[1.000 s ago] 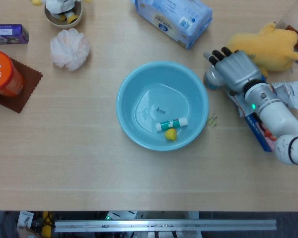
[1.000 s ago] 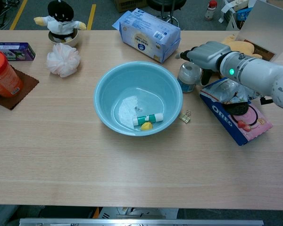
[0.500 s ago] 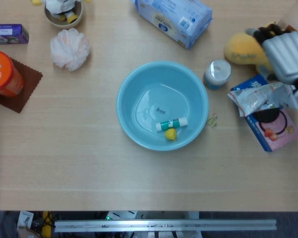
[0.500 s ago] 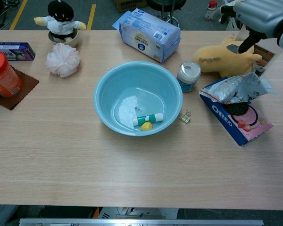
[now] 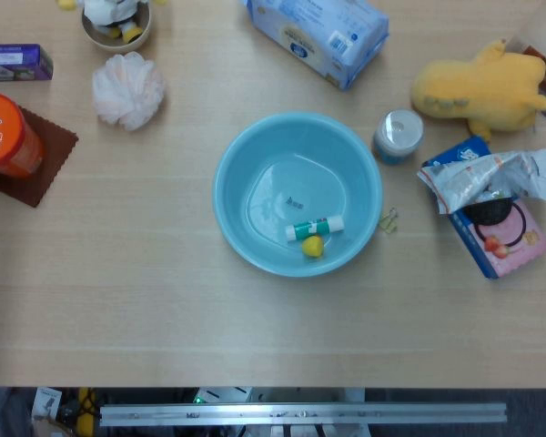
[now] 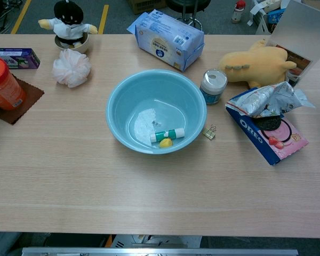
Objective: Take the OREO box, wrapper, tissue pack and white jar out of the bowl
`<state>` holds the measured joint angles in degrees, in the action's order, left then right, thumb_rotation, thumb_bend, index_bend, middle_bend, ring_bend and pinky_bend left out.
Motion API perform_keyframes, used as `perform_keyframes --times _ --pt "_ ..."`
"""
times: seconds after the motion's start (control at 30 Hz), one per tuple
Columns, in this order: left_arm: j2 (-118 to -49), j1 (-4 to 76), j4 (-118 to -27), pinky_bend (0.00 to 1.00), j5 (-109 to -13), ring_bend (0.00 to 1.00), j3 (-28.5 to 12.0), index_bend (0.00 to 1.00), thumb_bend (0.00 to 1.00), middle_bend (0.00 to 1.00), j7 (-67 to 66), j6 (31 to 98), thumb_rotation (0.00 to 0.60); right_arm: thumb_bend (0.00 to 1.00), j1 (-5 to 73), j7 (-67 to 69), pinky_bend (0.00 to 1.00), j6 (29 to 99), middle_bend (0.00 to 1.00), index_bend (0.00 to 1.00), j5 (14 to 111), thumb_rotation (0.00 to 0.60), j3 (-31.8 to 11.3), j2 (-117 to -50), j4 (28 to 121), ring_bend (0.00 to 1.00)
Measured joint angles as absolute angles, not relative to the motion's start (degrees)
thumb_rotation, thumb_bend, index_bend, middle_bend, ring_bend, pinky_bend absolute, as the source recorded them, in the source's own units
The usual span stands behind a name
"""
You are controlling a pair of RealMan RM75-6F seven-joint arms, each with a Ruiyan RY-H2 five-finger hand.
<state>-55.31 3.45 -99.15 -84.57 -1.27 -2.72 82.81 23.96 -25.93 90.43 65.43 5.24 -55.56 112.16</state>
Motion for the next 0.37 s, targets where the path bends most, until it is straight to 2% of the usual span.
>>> perform_keyframes --times 0.2,0.37 --pt "-56.6 2.9 -99.4 0.16 -85.7 0.21 -1.7 0.18 0.36 0.23 -2.6 85.5 0.6 0.29 16.6 -22.4 0.49 95.7 0.37 0.36 70.5 0.6 7.0 -54.2 111.3 0.29" --pt "-56.9 2.7 -99.8 0.16 -85.6 0.21 -1.7 0.18 0.36 0.23 -2.7 85.7 0.6 0.29 12.7 -20.5 0.49 97.2 0.37 0.36 73.4 0.6 7.1 -54.0 110.5 0.29"
